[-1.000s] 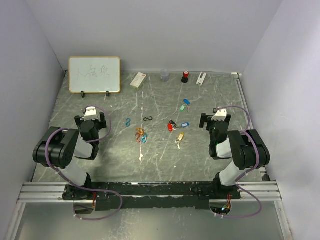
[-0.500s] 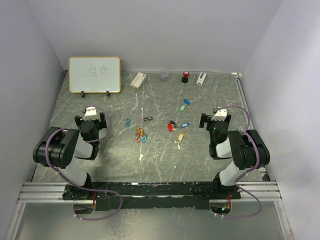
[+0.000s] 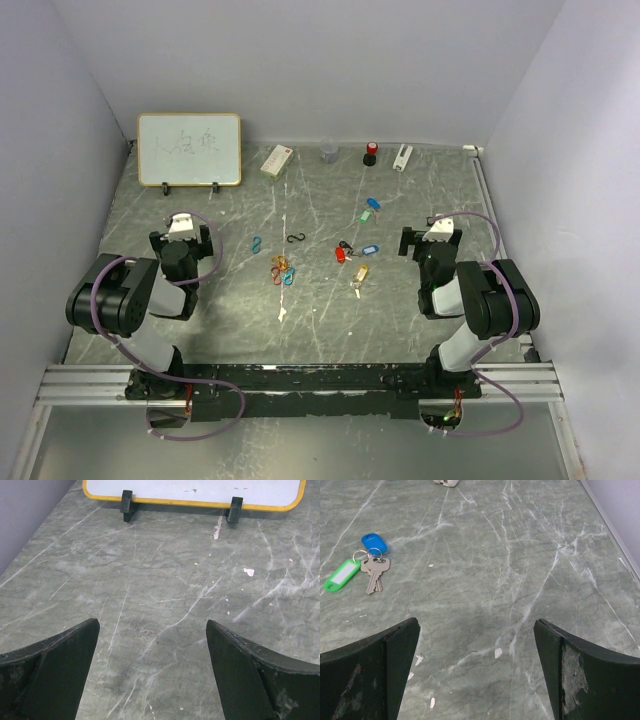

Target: Put the keys on the keyring

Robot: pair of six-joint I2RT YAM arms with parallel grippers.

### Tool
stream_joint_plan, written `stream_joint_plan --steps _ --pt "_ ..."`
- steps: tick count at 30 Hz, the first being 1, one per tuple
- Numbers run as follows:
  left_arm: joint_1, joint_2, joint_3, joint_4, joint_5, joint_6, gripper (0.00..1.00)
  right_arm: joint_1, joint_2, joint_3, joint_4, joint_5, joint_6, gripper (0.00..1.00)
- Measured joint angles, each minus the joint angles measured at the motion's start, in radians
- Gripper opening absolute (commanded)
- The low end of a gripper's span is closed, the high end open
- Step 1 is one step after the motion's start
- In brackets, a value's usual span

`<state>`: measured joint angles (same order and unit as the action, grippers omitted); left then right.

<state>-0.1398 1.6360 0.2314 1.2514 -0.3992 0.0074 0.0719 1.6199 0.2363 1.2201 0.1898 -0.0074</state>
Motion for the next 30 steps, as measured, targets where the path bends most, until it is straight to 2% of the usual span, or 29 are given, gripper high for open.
stream_joint_plan --steps 9,11,13,15,20,24,27,30 --pt "0.000 0.000 0.000 0.000 0.000 0.000 1.00 0.000 -0.004 0.000 -0.006 0.018 0.003 1.00" --pt "-0.001 -0.013 0.003 -0.024 -0.003 0.001 1.00 0.003 -0.036 0.008 -0.061 0.057 0.011 1.00" --pt "-0.013 -0.053 0.039 -0.127 -0.034 0.000 0.99 0.007 -0.090 0.065 -0.191 0.100 0.024 1.00" --pt "-0.023 -0.084 0.150 -0.293 -0.063 -0.016 1.00 0.008 -0.126 0.173 -0.328 0.138 0.050 1.00" --pt "-0.032 -0.082 0.507 -0.699 -0.077 -0.140 1.00 0.023 -0.182 0.418 -0.603 0.125 0.121 1.00" --pt "-0.033 -0.099 0.627 -0.875 0.034 -0.225 1.00 0.050 -0.274 0.470 -0.767 0.075 0.159 1.00" --pt "-0.033 -0.155 0.628 -0.944 0.175 -0.271 0.99 0.055 -0.352 0.486 -0.862 0.023 0.187 1.00" --pt "-0.034 -0.252 0.594 -0.937 0.302 -0.326 0.99 0.054 -0.428 0.488 -0.910 -0.047 0.206 1.00"
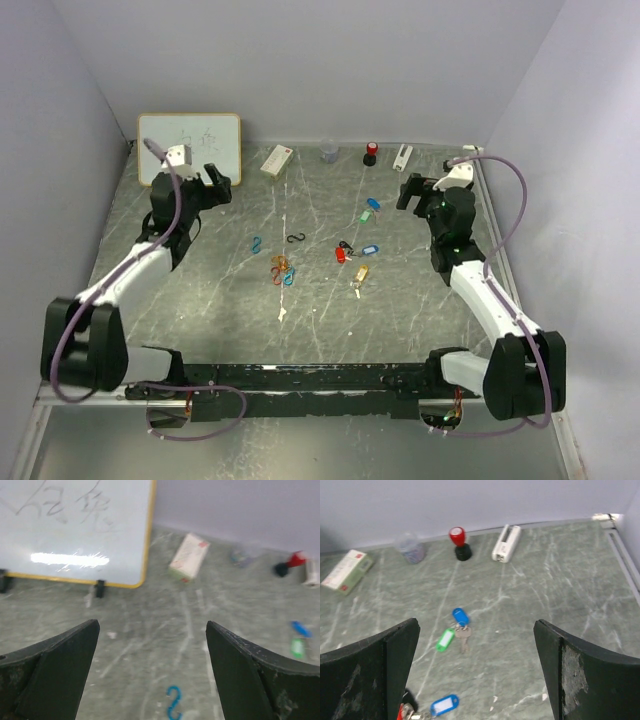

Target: Put the keys on the keyring

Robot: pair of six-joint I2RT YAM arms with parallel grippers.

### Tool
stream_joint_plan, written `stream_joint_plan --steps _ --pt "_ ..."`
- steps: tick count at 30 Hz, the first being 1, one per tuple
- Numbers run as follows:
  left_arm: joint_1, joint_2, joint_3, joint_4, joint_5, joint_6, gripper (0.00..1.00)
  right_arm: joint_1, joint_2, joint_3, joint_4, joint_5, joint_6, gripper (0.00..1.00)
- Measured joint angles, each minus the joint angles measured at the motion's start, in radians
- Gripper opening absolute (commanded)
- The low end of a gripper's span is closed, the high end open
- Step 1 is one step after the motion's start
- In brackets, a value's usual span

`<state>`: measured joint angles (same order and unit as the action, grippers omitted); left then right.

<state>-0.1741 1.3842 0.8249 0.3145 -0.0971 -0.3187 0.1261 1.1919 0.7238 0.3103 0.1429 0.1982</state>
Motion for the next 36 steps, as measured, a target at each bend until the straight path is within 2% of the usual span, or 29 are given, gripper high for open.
stream_joint_plan --steps 4,9,12,16,19,22,26,36 --pt "0.001 -0.169 -0.071 0.064 0.105 -0.098 0.99 0.000 -0.038 0.034 -0.057 -0.102 0.006 1.00" --pt "0.003 -0.161 -0.008 0.037 0.166 -0.154 0.99 0.000 -0.038 0.070 -0.106 -0.190 0.006 1.00" --pt "0.003 -0.155 -0.006 0.024 0.178 -0.185 0.90 0.006 -0.032 0.082 -0.139 -0.227 0.011 1.00" --pt "-0.003 -0.150 -0.018 0.017 0.208 -0.203 0.85 0.096 -0.013 0.126 -0.219 -0.138 0.003 1.00" --pt "-0.039 -0.130 -0.018 -0.010 0.212 -0.195 1.00 0.227 0.010 0.168 -0.274 0.009 -0.017 1.00" --pt "-0.119 -0.121 -0.029 -0.042 0.187 -0.181 0.99 0.312 0.021 0.175 -0.309 0.115 -0.042 1.00" --pt "-0.217 -0.128 -0.069 -0.066 0.149 -0.159 1.00 0.320 0.016 0.154 -0.323 0.164 -0.037 1.00" --pt "-0.246 -0.147 -0.097 -0.134 0.071 -0.161 0.96 0.319 0.027 0.132 -0.316 0.137 0.008 0.99"
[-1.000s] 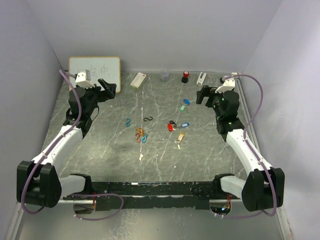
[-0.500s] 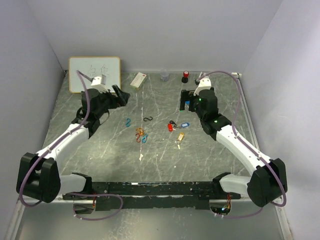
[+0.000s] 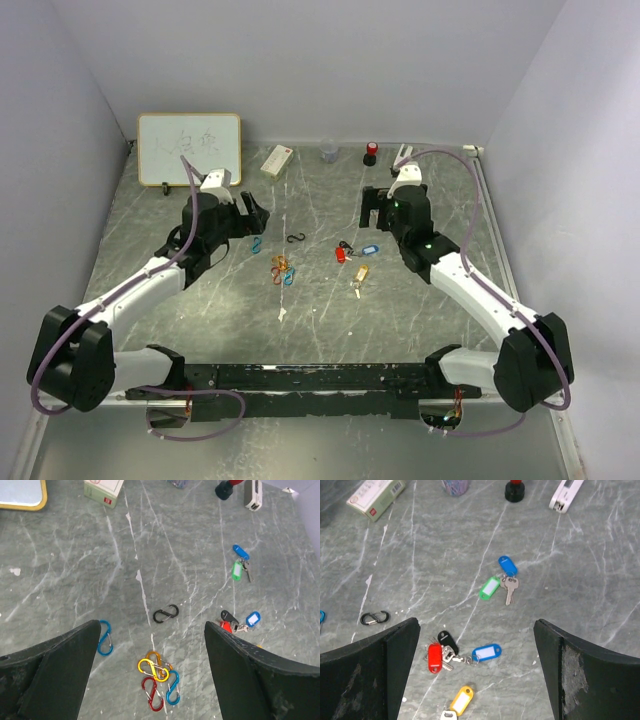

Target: Put the keys on the keyring

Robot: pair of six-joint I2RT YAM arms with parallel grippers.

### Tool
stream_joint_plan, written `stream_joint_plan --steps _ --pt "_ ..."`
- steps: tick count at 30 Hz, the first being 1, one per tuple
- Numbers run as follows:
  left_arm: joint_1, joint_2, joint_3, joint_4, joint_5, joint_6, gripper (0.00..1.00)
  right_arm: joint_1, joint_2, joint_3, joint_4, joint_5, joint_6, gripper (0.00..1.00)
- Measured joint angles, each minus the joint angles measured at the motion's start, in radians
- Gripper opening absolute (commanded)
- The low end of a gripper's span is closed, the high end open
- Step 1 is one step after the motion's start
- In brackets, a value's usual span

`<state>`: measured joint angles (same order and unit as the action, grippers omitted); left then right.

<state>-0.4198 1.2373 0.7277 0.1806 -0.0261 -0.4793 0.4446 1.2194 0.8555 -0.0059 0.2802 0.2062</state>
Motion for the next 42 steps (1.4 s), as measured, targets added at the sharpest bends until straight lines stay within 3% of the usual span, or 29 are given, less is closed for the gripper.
stream_joint_plan --steps 11,15,23,33,42 --pt "-0.011 0.083 -0.020 -0.013 -0.032 -0.014 1.00 0.000 0.054 -0.061 0.020 0.016 0.046 0.97" --pt "-0.022 0.111 -0.021 -0.012 -0.032 -0.014 0.91 0.000 0.098 -0.051 0.016 0.003 0.047 0.96" --pt "-0.032 0.181 -0.021 -0.013 -0.060 -0.020 0.88 0.000 0.115 -0.051 0.036 -0.034 0.066 0.94" --pt "-0.040 0.253 -0.021 -0.018 -0.140 -0.030 0.76 0.000 0.120 -0.051 0.046 -0.050 0.078 0.93" --pt "-0.081 0.362 0.015 -0.061 -0.240 -0.026 0.74 0.000 0.120 -0.051 0.045 -0.052 0.086 0.93"
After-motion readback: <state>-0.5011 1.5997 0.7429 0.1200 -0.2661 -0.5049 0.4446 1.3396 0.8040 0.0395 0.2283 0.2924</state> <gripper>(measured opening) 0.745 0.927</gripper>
